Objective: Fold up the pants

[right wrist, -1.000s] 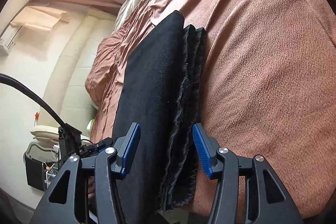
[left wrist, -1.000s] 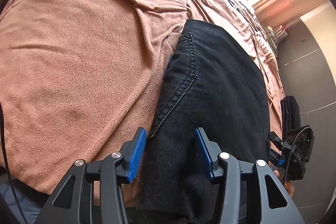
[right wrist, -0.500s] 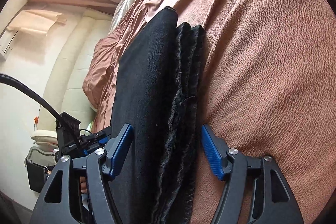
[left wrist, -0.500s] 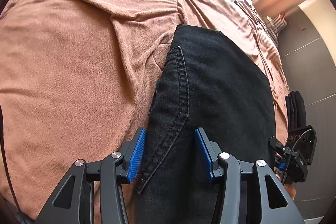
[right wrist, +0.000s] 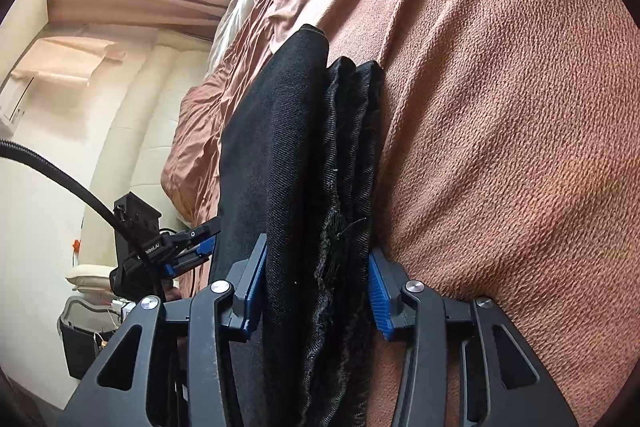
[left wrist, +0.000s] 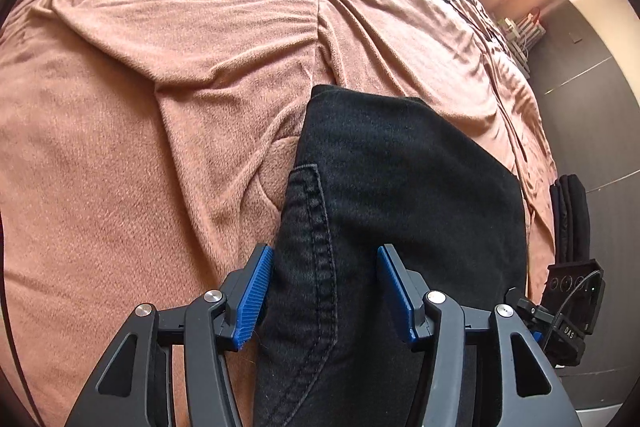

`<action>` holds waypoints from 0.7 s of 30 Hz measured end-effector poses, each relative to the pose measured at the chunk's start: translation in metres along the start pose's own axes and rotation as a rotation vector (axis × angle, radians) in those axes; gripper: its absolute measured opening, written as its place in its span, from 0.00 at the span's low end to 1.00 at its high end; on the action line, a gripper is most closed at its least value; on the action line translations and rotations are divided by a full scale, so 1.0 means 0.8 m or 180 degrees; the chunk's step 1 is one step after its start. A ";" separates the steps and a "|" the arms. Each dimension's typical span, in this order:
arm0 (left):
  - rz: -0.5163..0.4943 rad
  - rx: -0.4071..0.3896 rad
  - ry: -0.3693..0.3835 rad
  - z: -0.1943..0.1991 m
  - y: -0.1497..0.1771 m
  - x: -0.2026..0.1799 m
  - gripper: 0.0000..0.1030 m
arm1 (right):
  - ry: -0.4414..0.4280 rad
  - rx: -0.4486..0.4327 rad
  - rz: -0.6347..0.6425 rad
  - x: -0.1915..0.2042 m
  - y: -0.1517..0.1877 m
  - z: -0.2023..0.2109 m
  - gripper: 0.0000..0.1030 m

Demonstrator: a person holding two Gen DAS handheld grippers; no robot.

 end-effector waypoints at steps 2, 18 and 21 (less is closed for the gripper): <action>-0.0017 0.0023 -0.0007 -0.006 -0.010 -0.001 0.55 | 0.0040 -0.0006 0.0015 -0.002 -0.004 -0.001 0.39; -0.0053 0.0049 -0.0029 -0.037 -0.070 -0.006 0.70 | -0.0023 -0.0065 -0.0224 -0.006 -0.020 0.001 0.41; 0.0008 0.0018 -0.0018 -0.042 -0.080 -0.006 0.71 | -0.0111 -0.0068 -0.0355 -0.014 -0.023 0.003 0.41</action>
Point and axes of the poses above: each gripper's, at about its wrist camera, not at the fingertips, and z roughly against the way its jaws point, x to its left, y to its underside, the point moved 8 cm from there along -z, roughly the way its jaws point, and after that the axes turned 11 degrees about -z, right-handed, at the moved point
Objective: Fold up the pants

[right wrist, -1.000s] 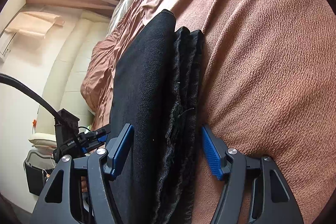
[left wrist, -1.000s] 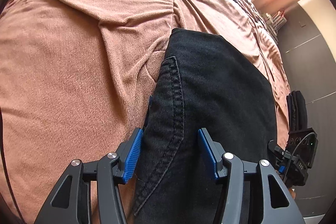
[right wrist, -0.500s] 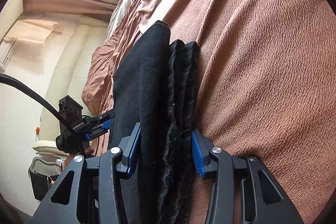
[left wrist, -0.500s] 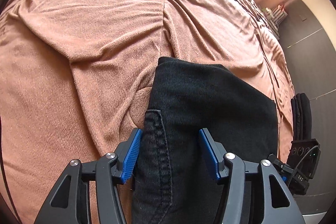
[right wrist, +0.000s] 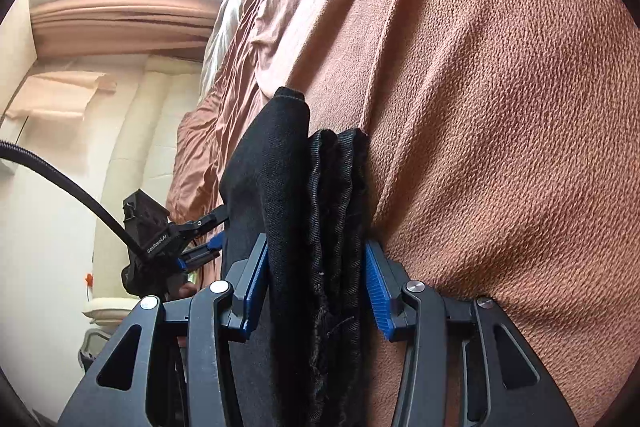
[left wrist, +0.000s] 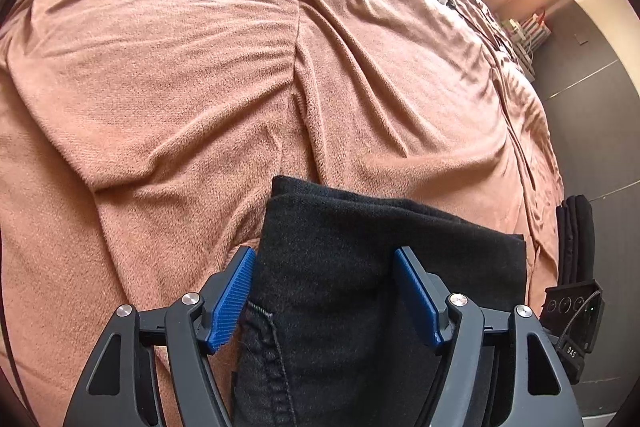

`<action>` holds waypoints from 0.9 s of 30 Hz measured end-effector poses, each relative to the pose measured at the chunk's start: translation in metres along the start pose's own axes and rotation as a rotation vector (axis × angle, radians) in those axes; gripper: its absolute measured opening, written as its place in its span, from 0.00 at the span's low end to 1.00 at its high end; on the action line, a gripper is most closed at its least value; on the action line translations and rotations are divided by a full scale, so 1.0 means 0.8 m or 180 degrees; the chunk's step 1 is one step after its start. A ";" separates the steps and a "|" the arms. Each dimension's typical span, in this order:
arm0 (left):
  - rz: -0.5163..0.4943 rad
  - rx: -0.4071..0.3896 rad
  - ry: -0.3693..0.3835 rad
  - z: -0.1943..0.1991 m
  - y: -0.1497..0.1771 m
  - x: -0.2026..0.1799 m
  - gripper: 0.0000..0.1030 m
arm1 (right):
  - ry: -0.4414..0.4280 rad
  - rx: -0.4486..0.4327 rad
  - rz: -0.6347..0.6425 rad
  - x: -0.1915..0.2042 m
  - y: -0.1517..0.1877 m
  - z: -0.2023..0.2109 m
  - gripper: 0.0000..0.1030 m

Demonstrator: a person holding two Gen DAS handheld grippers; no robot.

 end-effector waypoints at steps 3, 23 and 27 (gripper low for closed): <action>0.0054 -0.0017 -0.0003 -0.003 -0.005 0.002 0.70 | -0.0044 -0.0014 -0.0057 -0.007 0.002 0.004 0.40; 0.0034 -0.0067 0.0045 0.024 0.033 0.003 0.65 | 0.0215 0.0180 0.0257 -0.009 0.051 0.030 0.47; 0.0114 0.0008 0.0182 0.021 0.061 0.010 0.67 | 0.0238 0.0264 0.0336 -0.011 0.066 0.039 0.54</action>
Point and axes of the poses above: each gripper's, at about its wrist camera, not at the fingertips, and z roughly against the way its jaws point, x to its left, y to its underside, the point moved 8 cm from there along -z, roughly the way its jaws point, and after that the axes turned 11 degrees about -z, right-handed, at the moved point
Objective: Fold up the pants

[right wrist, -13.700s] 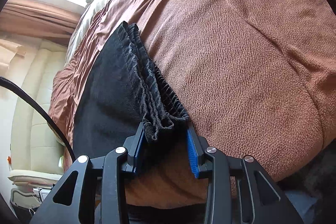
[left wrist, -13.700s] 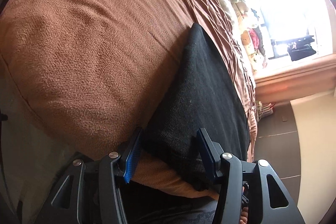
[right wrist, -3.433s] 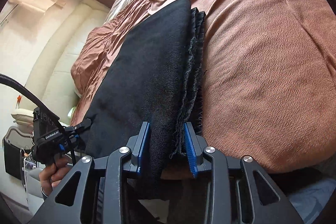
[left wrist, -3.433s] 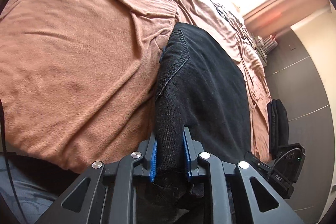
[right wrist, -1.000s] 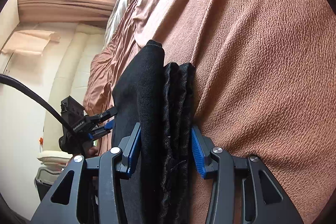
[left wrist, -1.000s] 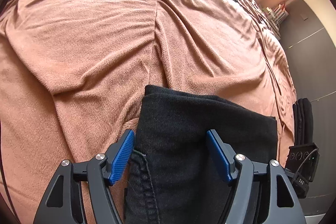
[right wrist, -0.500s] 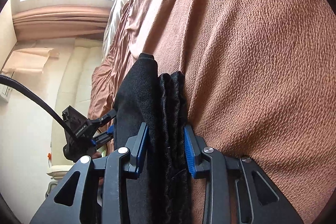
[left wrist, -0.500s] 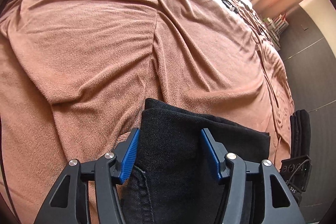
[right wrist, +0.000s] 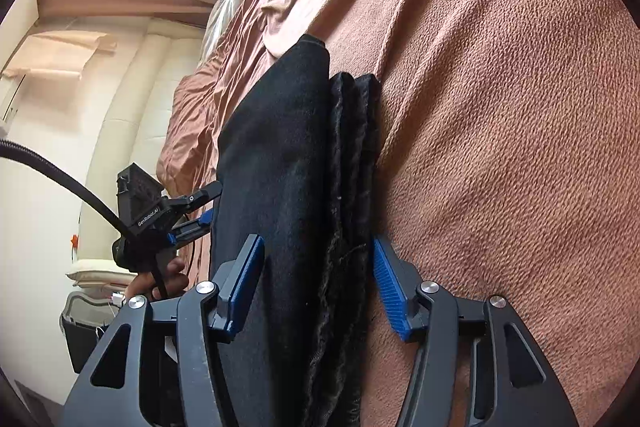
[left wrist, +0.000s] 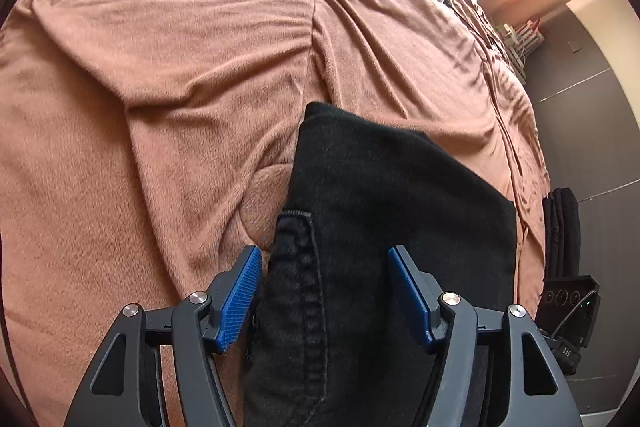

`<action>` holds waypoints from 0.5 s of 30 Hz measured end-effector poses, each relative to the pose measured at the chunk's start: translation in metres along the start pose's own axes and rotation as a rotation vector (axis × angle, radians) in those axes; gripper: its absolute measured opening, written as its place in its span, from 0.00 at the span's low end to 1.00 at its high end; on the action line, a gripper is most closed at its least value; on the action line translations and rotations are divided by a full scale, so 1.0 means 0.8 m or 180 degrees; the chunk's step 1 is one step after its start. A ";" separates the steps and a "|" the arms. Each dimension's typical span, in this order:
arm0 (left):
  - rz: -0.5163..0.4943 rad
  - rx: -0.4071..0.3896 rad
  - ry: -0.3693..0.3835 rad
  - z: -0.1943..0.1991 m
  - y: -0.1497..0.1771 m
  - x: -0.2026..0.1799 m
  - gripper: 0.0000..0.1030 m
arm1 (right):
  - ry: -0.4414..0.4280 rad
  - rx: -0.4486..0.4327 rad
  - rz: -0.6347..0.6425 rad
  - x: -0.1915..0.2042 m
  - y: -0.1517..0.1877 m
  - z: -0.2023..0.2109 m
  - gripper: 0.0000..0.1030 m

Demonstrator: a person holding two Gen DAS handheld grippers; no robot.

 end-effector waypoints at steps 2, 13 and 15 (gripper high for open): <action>0.0030 -0.0010 0.0029 0.003 0.008 0.003 0.69 | 0.0017 0.0046 0.0030 0.001 0.004 0.000 0.55; 0.0014 0.0023 0.0196 0.012 0.033 0.004 0.69 | -0.0062 0.0207 -0.0027 0.013 -0.024 -0.024 0.55; 0.0033 0.0015 0.0230 0.011 0.035 0.006 0.69 | -0.0123 0.0211 -0.0091 0.012 -0.033 -0.028 0.55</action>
Point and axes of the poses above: each gripper's, at about its wrist camera, not at the fingertips, and z roughly against the way its jaws point, x to its left, y to its underside, the point moved 8 cm from there along -z, roughly the way its jaws point, and after that the axes turned 11 degrees about -z, right-handed, at the moved point
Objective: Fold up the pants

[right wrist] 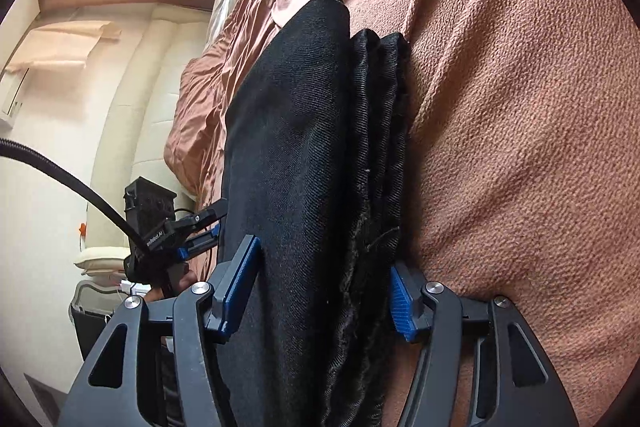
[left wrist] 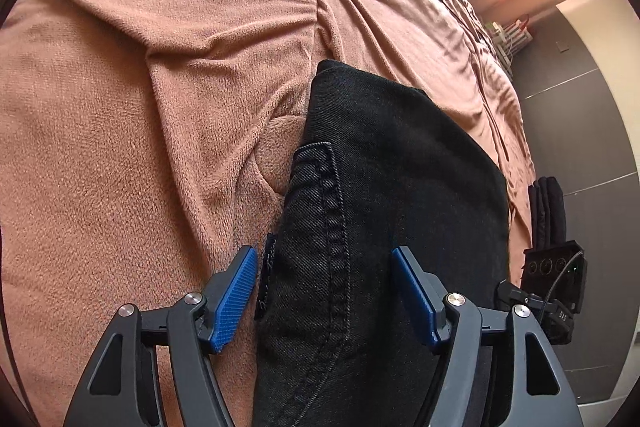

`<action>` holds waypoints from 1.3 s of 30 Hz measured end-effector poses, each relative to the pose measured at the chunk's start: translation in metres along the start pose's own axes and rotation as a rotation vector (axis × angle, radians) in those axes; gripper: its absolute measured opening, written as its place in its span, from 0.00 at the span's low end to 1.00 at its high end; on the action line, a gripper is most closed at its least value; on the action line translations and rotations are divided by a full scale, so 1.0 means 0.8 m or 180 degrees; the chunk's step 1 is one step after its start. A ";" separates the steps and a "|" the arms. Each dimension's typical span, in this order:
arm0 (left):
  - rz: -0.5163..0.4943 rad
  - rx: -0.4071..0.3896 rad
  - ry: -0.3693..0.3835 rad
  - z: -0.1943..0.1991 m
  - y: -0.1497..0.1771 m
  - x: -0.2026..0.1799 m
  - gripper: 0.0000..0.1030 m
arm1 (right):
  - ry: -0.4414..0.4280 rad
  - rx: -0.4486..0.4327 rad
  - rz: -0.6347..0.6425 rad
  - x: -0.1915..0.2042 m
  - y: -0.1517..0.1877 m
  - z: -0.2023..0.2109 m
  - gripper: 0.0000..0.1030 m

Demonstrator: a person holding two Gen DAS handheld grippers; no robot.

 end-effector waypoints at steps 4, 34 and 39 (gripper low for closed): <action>0.0004 -0.0037 0.0060 0.003 0.002 0.001 0.69 | -0.0078 -0.0061 -0.0028 0.001 -0.002 -0.005 0.50; -0.0067 -0.0038 0.0362 0.006 0.017 -0.004 0.49 | -0.0005 0.0044 0.0120 0.001 -0.003 -0.028 0.42; -0.0114 -0.0109 0.0344 0.017 0.017 -0.011 0.38 | 0.0048 -0.0053 0.0248 0.016 0.007 -0.026 0.35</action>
Point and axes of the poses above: each gripper's, at about its wrist camera, not at the fingertips, and z roughly against the way its jaws point, x to its left, y to its underside, the point moved 8 cm from there along -z, roughly the way its jaws point, and after that the axes turned 11 degrees about -z, right-handed, at the moved point
